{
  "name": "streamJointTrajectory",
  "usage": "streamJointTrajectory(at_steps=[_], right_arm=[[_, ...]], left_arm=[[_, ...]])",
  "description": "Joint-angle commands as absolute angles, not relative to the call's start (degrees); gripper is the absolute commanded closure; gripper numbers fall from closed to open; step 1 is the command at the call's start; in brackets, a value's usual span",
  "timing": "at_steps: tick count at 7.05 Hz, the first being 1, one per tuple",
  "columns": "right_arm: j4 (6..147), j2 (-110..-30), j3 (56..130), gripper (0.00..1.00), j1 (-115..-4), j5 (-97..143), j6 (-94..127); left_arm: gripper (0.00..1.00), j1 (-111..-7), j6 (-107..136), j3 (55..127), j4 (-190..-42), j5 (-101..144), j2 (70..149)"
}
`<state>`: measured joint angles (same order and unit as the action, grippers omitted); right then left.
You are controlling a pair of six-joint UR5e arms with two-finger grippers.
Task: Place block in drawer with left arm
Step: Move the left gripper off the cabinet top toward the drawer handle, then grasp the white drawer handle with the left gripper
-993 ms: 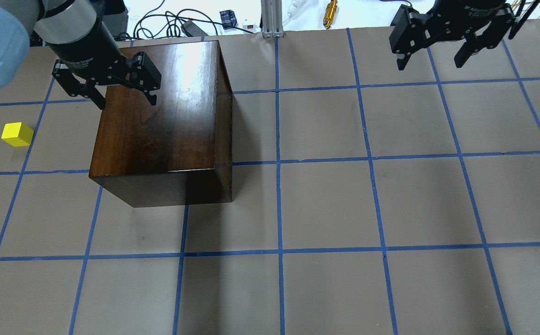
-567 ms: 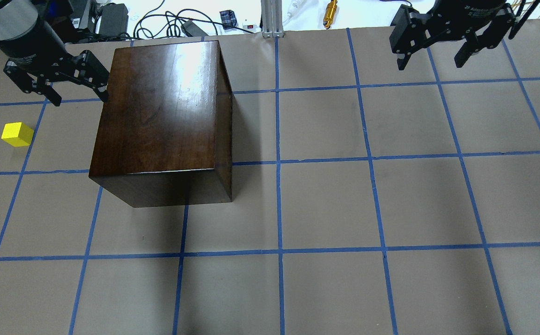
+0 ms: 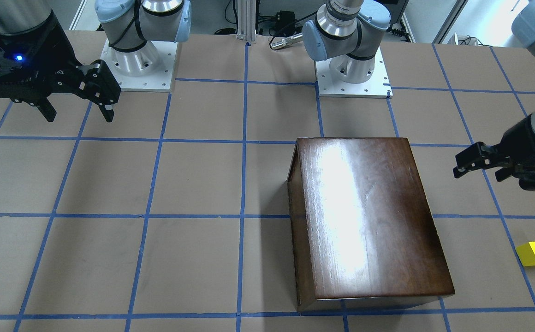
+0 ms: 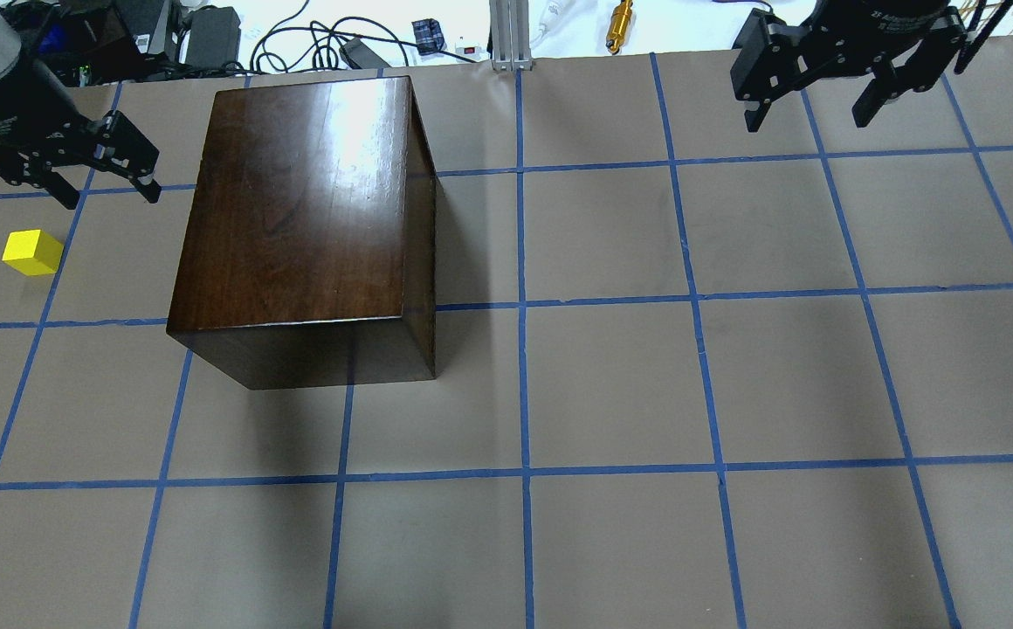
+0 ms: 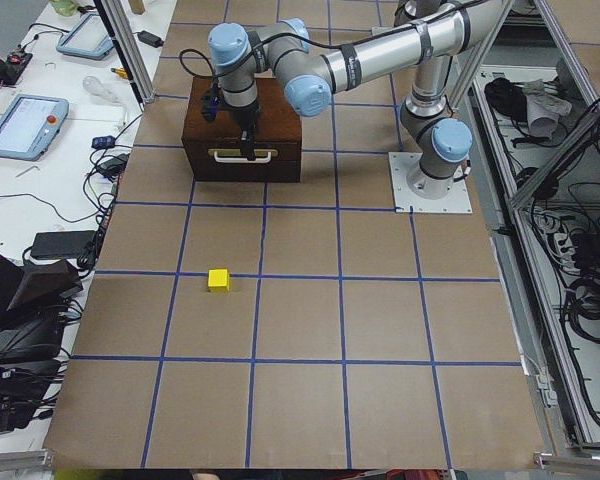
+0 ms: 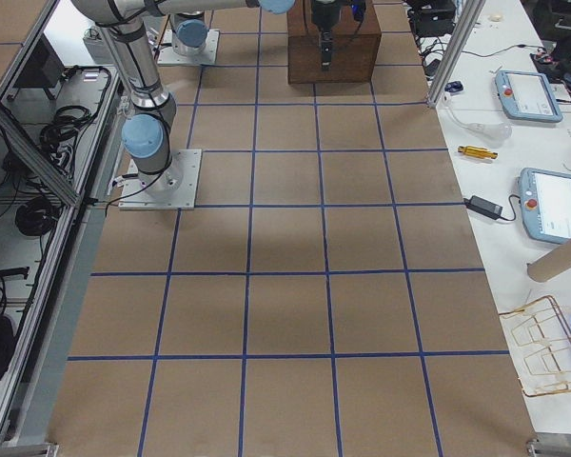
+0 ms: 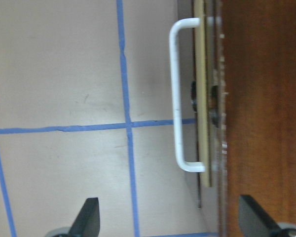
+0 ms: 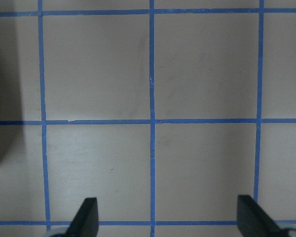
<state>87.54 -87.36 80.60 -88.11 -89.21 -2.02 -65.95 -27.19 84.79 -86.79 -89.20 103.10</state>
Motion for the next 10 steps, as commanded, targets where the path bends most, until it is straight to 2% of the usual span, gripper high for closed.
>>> streamJointTrajectory(at_steps=[1,7,10], right_arm=[[87.54,-87.36,80.6,0.0,-88.07,-89.21,-2.02],[87.54,-87.36,80.6,0.0,-88.15,-89.12,-2.02],[87.54,-87.36,80.6,0.0,-88.15,-89.21,-2.02]], left_arm=[[0.0,-64.08,-29.35,84.03,-85.25,-87.64,105.81],[0.0,-63.11,-28.74,85.08,-84.55,-74.19,113.98],[0.01,-63.11,-28.57,85.43,-84.29,-74.09,114.96]])
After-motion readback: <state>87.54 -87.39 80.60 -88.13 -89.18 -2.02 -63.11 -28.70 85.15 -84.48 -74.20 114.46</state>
